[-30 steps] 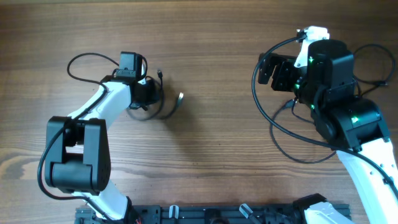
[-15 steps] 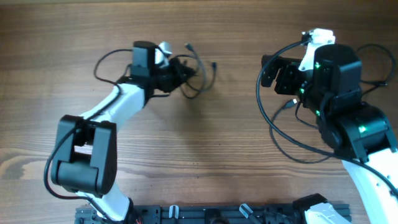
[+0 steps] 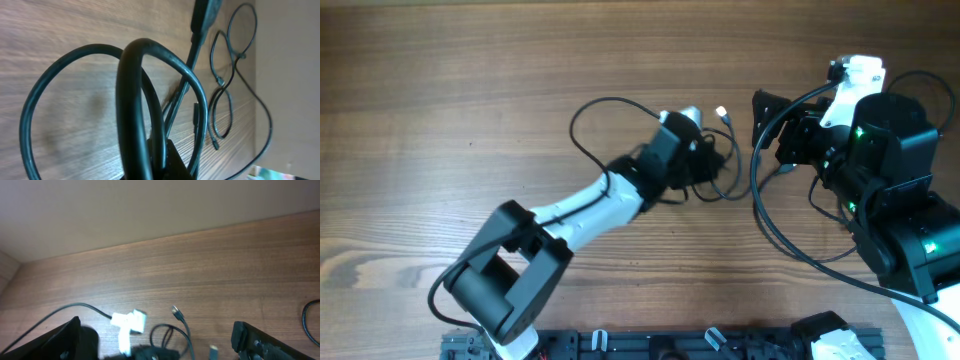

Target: Untangle cables

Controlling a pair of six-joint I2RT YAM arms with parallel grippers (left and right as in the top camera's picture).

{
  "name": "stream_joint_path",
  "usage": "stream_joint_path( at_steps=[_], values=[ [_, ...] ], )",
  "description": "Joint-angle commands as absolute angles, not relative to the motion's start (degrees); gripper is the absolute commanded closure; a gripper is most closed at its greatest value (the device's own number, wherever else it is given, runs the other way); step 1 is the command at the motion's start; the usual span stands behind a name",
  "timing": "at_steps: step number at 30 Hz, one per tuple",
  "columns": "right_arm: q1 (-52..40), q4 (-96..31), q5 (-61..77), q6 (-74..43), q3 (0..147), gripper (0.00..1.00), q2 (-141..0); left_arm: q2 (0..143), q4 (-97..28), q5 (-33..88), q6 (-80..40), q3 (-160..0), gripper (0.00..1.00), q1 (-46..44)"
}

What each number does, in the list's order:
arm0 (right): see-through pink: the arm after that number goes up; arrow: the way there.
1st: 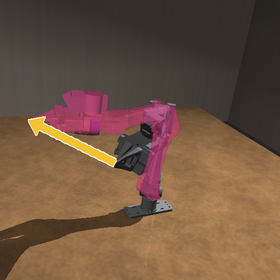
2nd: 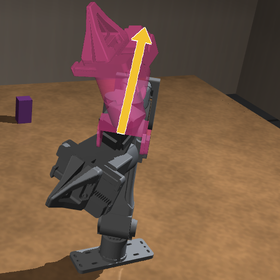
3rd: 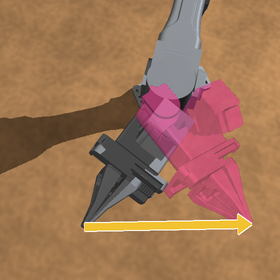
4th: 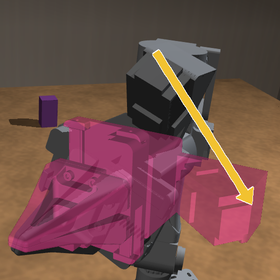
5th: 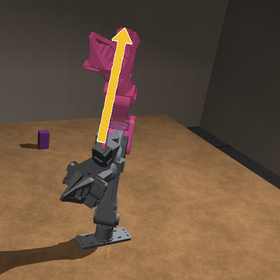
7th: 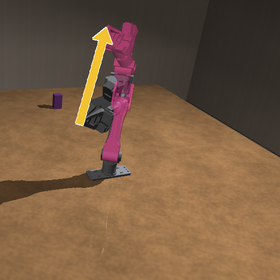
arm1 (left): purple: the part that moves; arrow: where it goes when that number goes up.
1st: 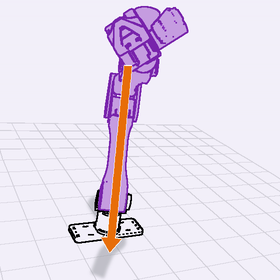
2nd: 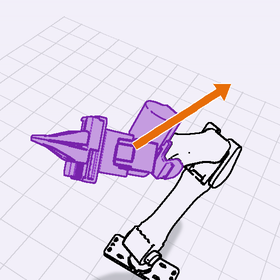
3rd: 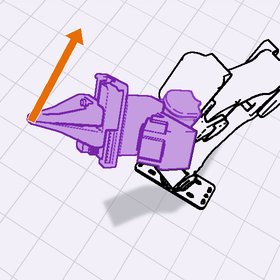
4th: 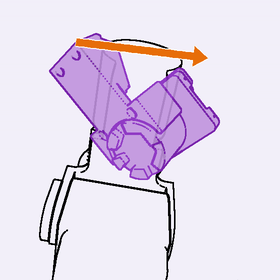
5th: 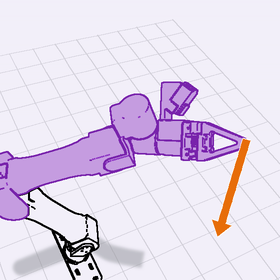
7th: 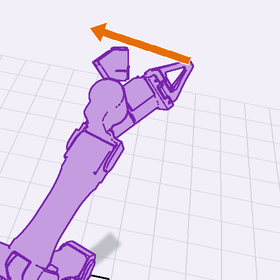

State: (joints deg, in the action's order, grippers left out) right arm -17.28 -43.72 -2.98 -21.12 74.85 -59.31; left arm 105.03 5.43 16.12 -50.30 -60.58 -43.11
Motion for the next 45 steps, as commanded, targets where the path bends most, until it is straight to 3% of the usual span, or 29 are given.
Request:
stream_joint_path(
  at_steps=[1,15,23,24,27,28,45],
  values=[
    [-17.45,-43.77,-3.09,-21.08,75.64,0.00,-58.59,105.12,5.43,6.35,-49.91,-60.64,0.96,-46.09],
    [-17.45,-43.77,-3.09,-21.08,75.64,0.00,-58.22,105.12,4.91,5.28,-49.76,-60.64,0.96,-46.81],
    [-17.45,-43.77,-3.09,-21.08,75.61,0.00,-58.11,105.12,4.47,5.26,-49.74,-60.64,0.79,-46.81],
    [-17.45,-43.77,-3.09,-21.10,75.64,0.00,-58.11,105.12,4.29,5.26,-49.74,-60.64,0.73,-46.74],
    [-17.45,-43.77,-3.09,-21.08,75.61,0.00,-58.11,105.12,4.29,5.26,-49.74,-60.64,0.09,-46.76],
    [-17.45,-43.77,-3.09,-21.06,75.61,0.00,-58.11,105.12,4.36,5.26,-49.74,-60.66,0.02,-46.68],
    [-17.43,-43.77,-3.09,-21.08,75.64,0.00,-58.13,103.07,5.37,13.67,-49.76,-60.66,0.00,-34.20]
  ],
)
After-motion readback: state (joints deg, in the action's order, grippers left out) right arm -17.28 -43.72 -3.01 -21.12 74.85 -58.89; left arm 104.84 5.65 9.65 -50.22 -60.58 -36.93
